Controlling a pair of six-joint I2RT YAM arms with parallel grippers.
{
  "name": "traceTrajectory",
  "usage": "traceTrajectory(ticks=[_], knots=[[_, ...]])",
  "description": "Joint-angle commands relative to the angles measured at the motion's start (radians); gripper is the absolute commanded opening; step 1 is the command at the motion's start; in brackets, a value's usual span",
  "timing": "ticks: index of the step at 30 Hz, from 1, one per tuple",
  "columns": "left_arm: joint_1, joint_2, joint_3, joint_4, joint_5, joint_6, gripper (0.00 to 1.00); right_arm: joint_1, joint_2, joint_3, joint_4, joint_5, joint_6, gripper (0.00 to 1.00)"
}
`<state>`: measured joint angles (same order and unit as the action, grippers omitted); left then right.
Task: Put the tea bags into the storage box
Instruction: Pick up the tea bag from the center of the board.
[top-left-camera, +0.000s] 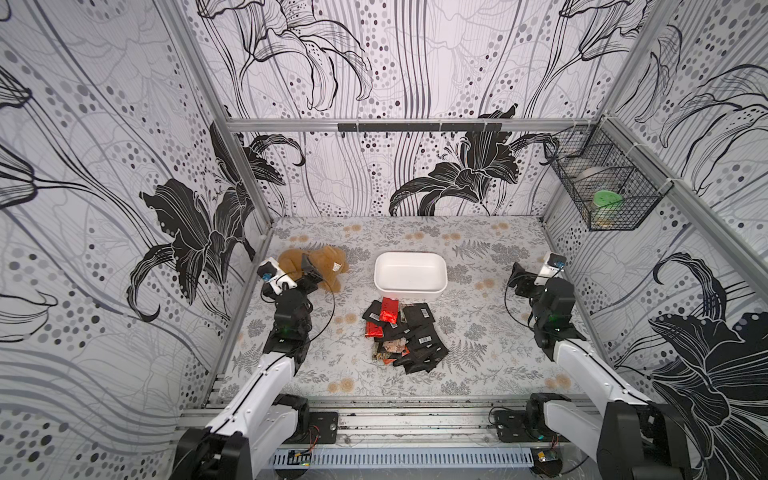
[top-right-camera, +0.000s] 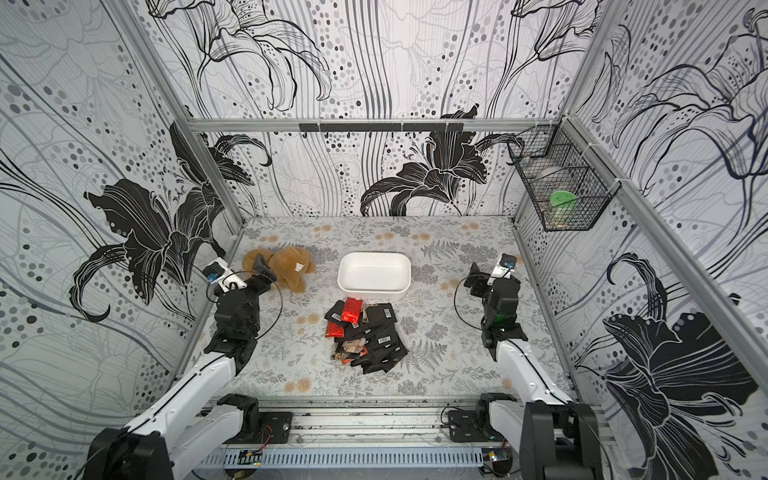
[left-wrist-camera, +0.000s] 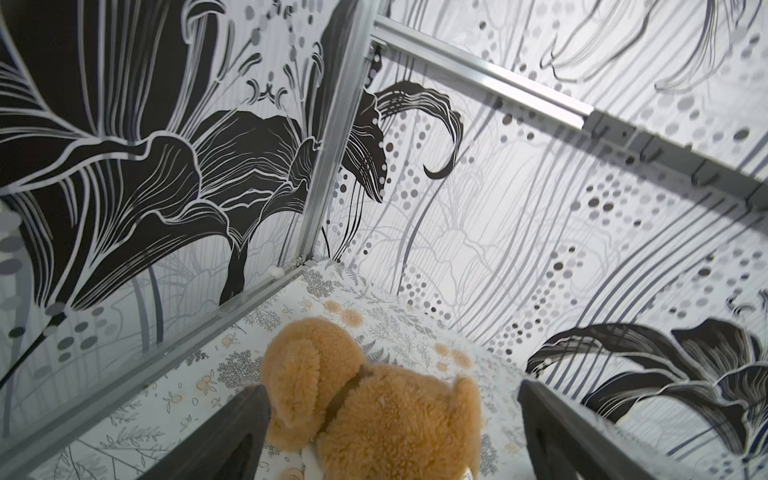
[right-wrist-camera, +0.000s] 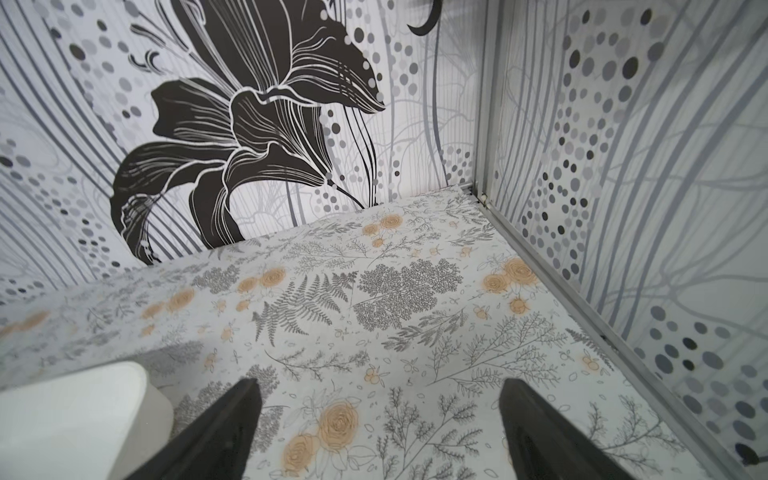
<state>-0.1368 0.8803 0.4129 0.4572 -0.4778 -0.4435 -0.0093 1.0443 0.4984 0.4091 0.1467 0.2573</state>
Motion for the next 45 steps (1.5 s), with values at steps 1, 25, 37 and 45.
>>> traceTrajectory(ticks=[1, 25, 37, 45], knots=[[0.000, -0.099, -0.016, -0.252, -0.016, -0.251, 0.97, -0.002, -0.069, 0.018, -0.309, -0.015, 0.241, 0.95], [-0.281, -0.329, -0.040, -0.539, 0.538, -0.444, 0.99, 0.197, -0.425, -0.075, -0.403, -0.512, 0.150, 0.96], [-0.778, -0.032, -0.063, -0.382, 0.232, -0.644, 0.93, 0.647, -0.034, -0.029, -0.300, -0.315, 0.103, 0.67], [-0.807, 0.101, -0.004, -0.489, 0.135, -0.708, 0.74, 0.689, 0.121, 0.002, -0.208, -0.342, 0.126, 0.53]])
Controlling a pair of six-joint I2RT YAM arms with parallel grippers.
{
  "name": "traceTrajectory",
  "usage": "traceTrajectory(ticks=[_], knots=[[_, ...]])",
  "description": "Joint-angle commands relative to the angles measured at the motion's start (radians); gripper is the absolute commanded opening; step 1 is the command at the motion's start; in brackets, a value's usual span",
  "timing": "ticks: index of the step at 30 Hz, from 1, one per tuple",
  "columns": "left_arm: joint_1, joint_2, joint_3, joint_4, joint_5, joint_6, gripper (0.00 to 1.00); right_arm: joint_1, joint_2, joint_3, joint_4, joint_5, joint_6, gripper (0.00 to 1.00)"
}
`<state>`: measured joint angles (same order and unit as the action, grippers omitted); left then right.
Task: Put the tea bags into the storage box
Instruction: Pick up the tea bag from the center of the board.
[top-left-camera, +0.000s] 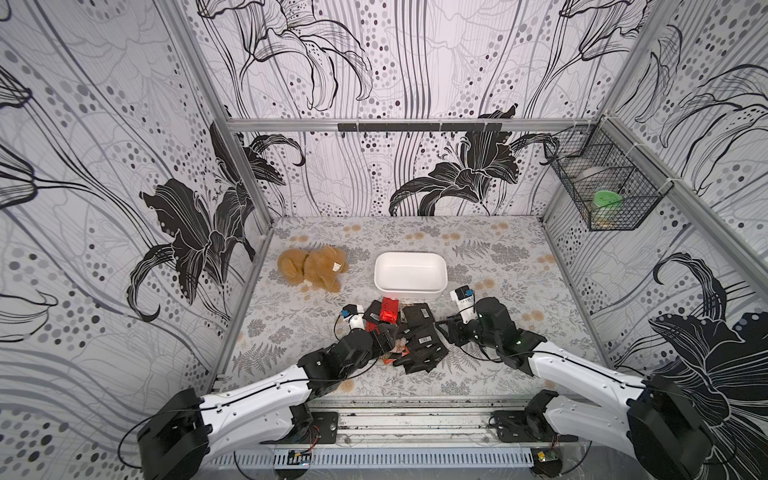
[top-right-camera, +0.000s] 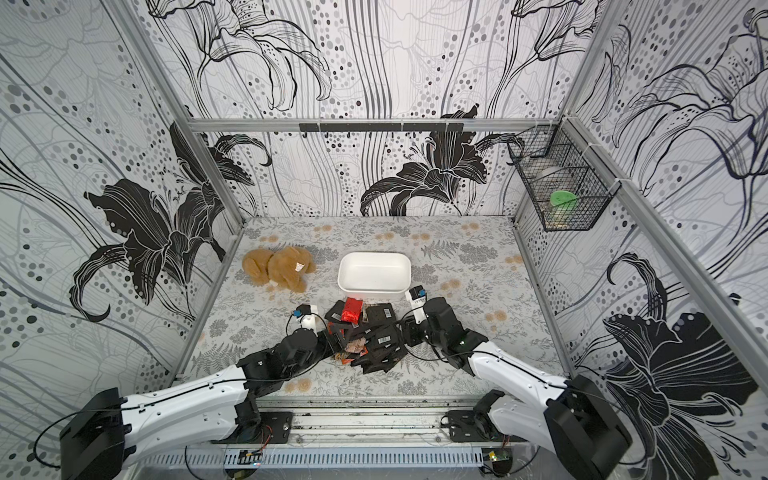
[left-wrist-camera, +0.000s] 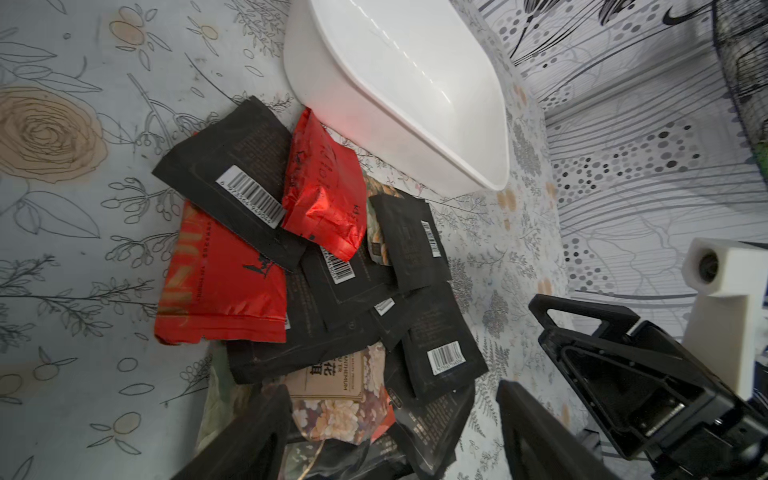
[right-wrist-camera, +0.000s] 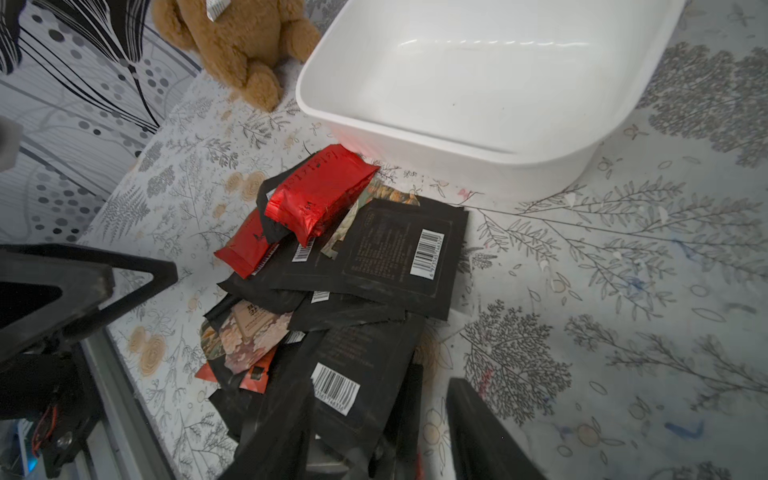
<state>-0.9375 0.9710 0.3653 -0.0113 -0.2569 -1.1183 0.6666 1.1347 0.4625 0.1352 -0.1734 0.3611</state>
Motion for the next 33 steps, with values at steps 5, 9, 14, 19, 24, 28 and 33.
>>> traceTrajectory(ticks=[5, 9, 14, 19, 24, 28, 33], knots=[[0.000, 0.000, 0.075, -0.054, -0.172, 0.009, 0.65, 0.051, 0.156, 0.172, 0.023, -0.031, 0.000, 0.52], [0.076, 0.032, 0.102, -0.034, -0.115, 0.074, 0.64, 0.063, 0.286, 0.284, 0.004, -0.035, -0.001, 0.46], [0.237, 0.098, 0.114, 0.053, 0.061, 0.141, 0.60, 0.085, 0.450, 0.434, -0.022, -0.041, 0.001, 0.38], [0.347, 0.213, 0.164, 0.108, 0.204, 0.207, 0.59, 0.104, 0.567, 0.508, -0.010, -0.039, 0.020, 0.29], [0.370, 0.310, 0.227, 0.094, 0.225, 0.275, 0.58, 0.126, 0.612, 0.512, 0.004, -0.026, 0.023, 0.26], [0.385, 0.372, 0.258, 0.092, 0.245, 0.296, 0.58, 0.128, 0.635, 0.514, 0.007, -0.023, 0.024, 0.24], [0.386, 0.411, 0.266, 0.119, 0.274, 0.310, 0.56, 0.129, 0.666, 0.525, -0.005, -0.008, 0.023, 0.24]])
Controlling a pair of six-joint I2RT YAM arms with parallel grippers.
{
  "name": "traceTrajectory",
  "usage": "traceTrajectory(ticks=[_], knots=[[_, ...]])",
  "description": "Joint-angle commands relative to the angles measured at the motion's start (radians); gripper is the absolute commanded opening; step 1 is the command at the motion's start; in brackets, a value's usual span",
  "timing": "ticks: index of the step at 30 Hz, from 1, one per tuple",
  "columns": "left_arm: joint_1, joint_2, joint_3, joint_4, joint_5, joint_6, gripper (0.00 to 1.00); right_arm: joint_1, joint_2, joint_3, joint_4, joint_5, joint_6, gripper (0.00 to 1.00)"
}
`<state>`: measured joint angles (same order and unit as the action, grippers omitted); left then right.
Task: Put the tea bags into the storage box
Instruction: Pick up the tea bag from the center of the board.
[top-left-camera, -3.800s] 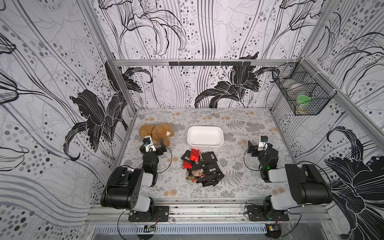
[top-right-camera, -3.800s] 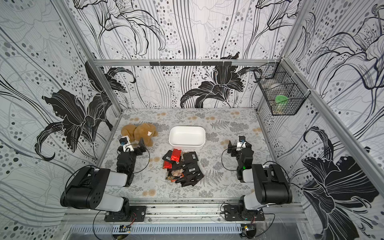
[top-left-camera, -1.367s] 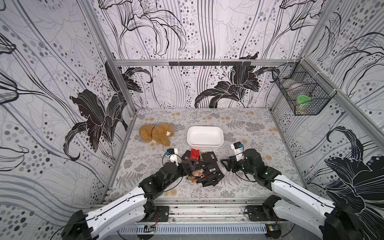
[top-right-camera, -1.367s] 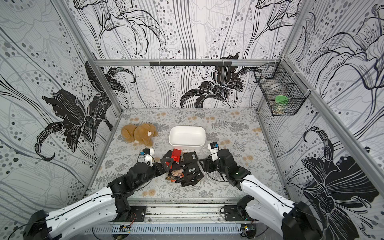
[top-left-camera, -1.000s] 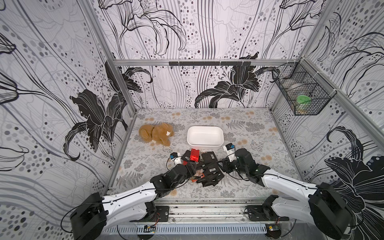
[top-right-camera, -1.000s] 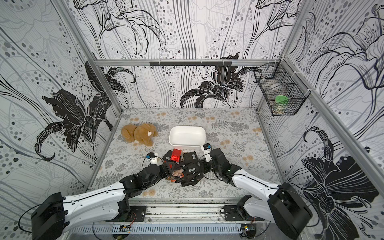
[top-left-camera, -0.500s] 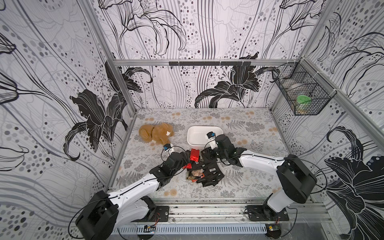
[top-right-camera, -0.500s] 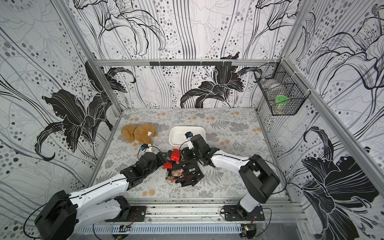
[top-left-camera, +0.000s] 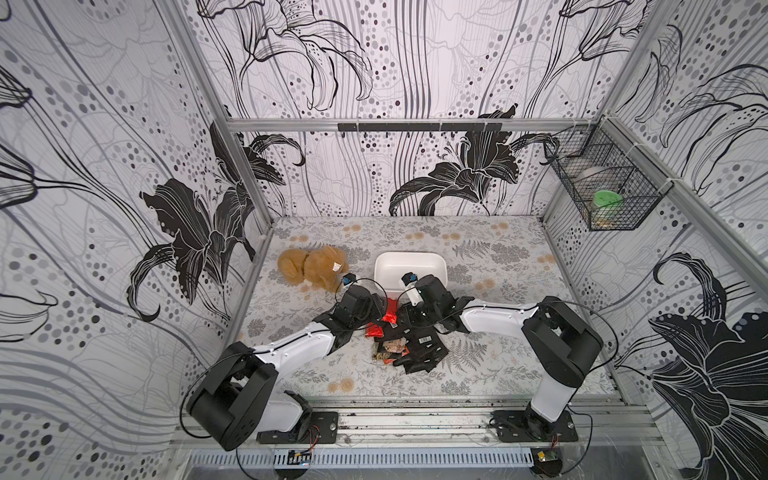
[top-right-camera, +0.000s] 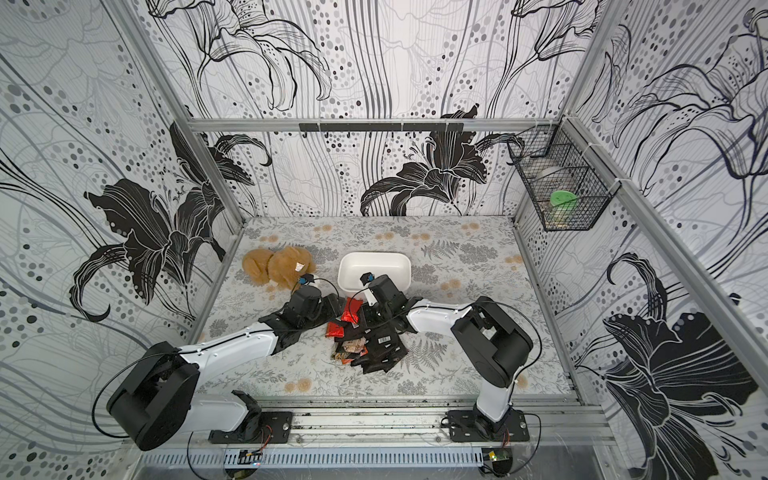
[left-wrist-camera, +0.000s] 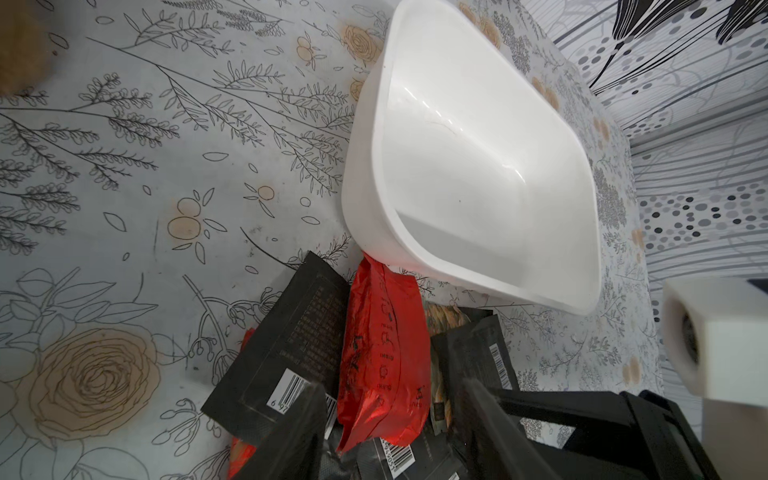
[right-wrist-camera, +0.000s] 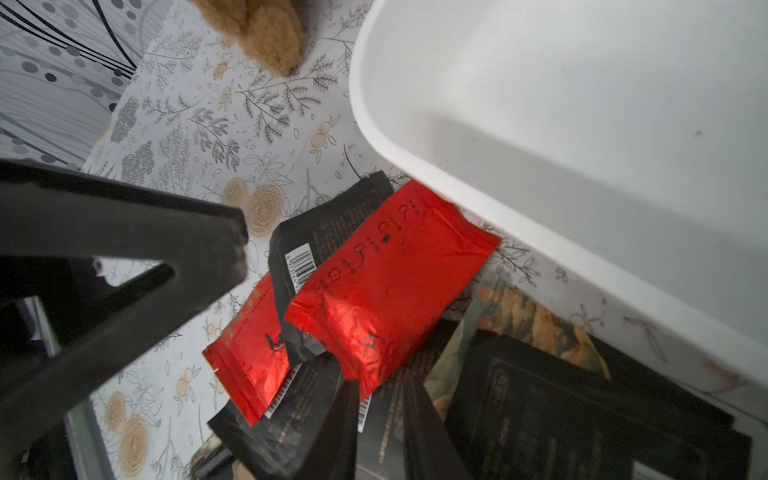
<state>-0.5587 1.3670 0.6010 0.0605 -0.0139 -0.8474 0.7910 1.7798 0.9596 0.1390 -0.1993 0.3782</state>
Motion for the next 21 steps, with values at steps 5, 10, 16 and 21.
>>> traceTrajectory(ticks=[5, 10, 16, 21], knots=[[0.008, 0.053, 0.053, 0.026, 0.008, 0.058, 0.55, 0.003, 0.044, 0.042, -0.017, 0.057, -0.003, 0.24], [0.008, 0.100, 0.081, 0.016, 0.002, 0.075, 0.56, 0.003, 0.071, 0.058, -0.019, 0.066, -0.006, 0.24], [0.008, 0.148, 0.104, 0.007, 0.006, 0.083, 0.56, 0.003, 0.090, 0.070, -0.027, 0.069, -0.005, 0.23], [0.008, 0.182, 0.112, 0.016, 0.036, 0.082, 0.56, 0.004, 0.100, 0.079, -0.042, 0.073, -0.005, 0.23]])
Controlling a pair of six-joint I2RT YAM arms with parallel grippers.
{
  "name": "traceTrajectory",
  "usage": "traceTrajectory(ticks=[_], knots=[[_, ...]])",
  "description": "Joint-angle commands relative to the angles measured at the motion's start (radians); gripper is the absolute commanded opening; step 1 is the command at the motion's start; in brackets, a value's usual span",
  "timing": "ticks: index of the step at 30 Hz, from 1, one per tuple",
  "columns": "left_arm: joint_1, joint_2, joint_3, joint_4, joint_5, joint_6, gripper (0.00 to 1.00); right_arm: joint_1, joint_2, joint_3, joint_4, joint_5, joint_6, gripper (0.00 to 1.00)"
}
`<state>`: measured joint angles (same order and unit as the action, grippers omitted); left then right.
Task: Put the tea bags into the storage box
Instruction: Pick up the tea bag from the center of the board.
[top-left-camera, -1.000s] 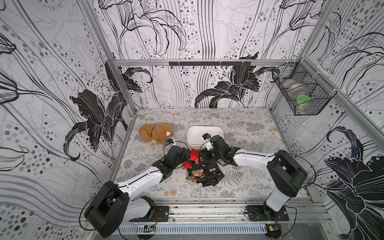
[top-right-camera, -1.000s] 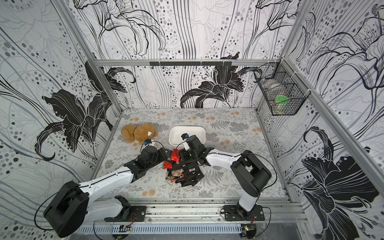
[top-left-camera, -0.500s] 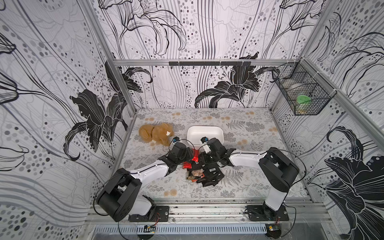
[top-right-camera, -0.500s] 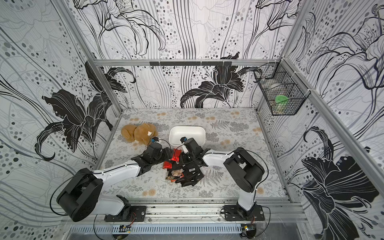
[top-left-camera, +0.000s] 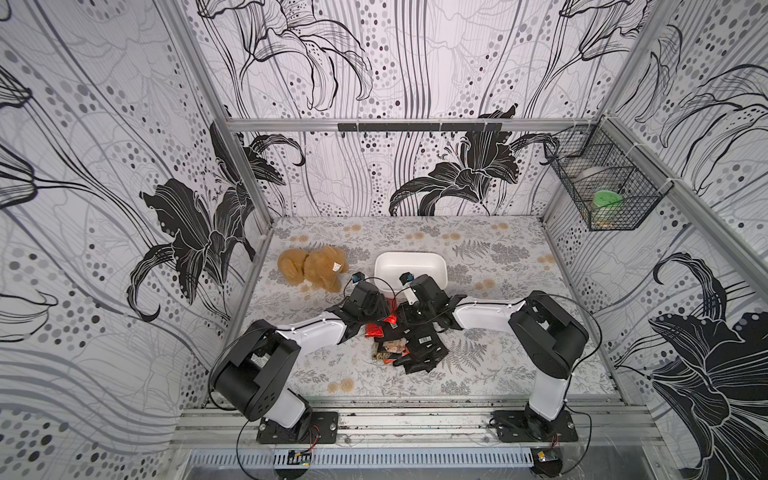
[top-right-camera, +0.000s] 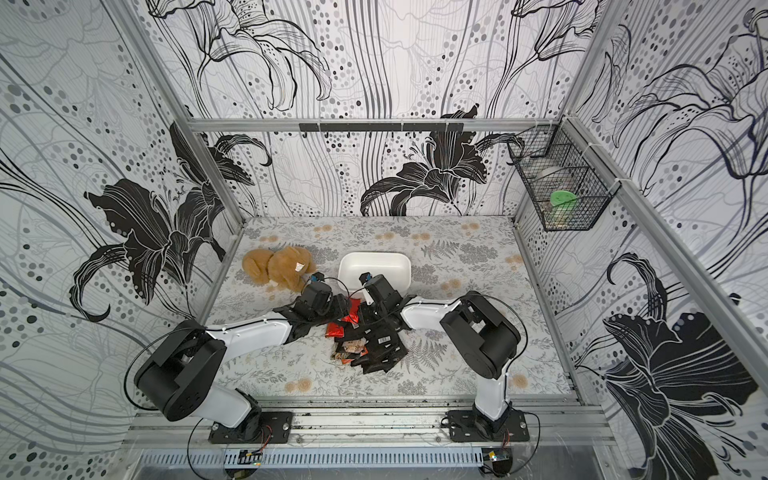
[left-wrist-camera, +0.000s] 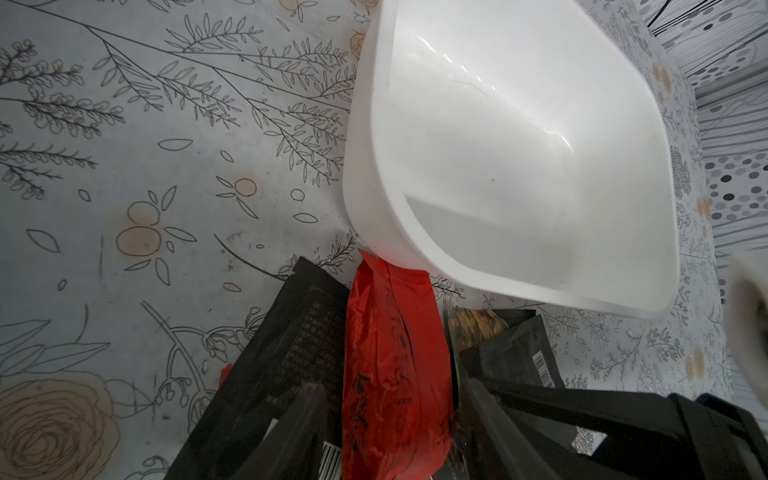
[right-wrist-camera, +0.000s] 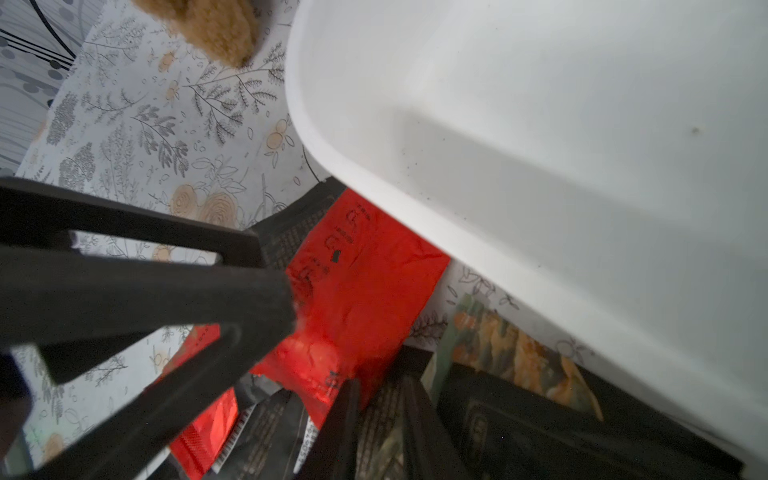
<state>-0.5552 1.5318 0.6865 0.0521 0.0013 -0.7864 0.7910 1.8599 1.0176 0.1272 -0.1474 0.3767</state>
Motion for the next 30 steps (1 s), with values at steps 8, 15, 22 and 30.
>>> traceTrajectory(ticks=[8, 15, 22, 30], knots=[[0.005, 0.032, 0.010, 0.039, 0.043, 0.014, 0.52, 0.003, 0.029, 0.024, -0.032, 0.019, -0.003, 0.23], [0.004, 0.042, -0.002, 0.037, 0.033, 0.003, 0.51, 0.003, 0.030, 0.024, -0.035, 0.017, -0.001, 0.23], [0.003, 0.053, -0.011, 0.038, 0.035, -0.008, 0.46, 0.004, 0.036, 0.026, -0.039, 0.007, 0.000, 0.23], [0.004, 0.053, -0.023, 0.055, 0.060, -0.021, 0.38, 0.005, 0.037, 0.024, -0.035, -0.002, 0.001, 0.23]])
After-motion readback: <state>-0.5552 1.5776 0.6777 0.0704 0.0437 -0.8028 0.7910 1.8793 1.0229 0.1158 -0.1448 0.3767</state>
